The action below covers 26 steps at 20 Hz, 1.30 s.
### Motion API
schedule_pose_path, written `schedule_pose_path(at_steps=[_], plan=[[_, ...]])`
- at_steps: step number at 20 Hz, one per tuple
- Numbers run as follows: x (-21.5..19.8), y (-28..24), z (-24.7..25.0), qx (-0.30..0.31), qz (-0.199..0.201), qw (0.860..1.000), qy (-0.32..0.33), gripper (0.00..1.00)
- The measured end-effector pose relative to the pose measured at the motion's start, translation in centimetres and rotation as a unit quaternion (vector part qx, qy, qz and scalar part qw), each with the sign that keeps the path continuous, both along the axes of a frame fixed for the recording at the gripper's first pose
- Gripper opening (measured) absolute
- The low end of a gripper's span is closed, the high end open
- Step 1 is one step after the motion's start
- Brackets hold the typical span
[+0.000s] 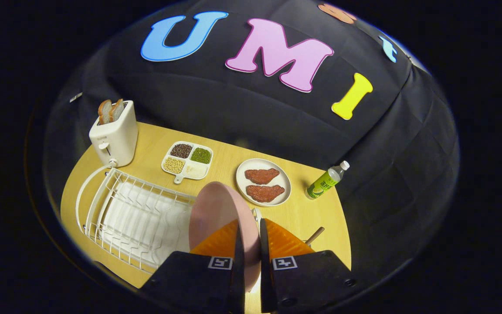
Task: Take the plate from the dish rack, then take the spoon from the basket and place it into the plate.
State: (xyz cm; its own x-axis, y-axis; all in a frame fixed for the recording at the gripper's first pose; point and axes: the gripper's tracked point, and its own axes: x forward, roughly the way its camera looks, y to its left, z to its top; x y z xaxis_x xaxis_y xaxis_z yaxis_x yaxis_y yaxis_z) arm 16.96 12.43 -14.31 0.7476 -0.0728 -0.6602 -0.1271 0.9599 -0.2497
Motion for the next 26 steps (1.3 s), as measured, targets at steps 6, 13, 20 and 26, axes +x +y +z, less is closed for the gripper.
schedule_pose_path(at_steps=[6, 13, 20, 26], plan=[[-3.6, -0.9, 1.7, 0.104, 0.003, 0.994, 0.012, 0.18], [-13.5, -0.9, -0.1, 0.25, 0.0, 0.965, 0.076, 0.18], [-21.7, -2.8, -5.0, 0.321, -0.028, 0.938, 0.128, 0.18], [-24.4, -4.5, -13.9, 0.347, -0.054, 0.918, 0.183, 0.19]])
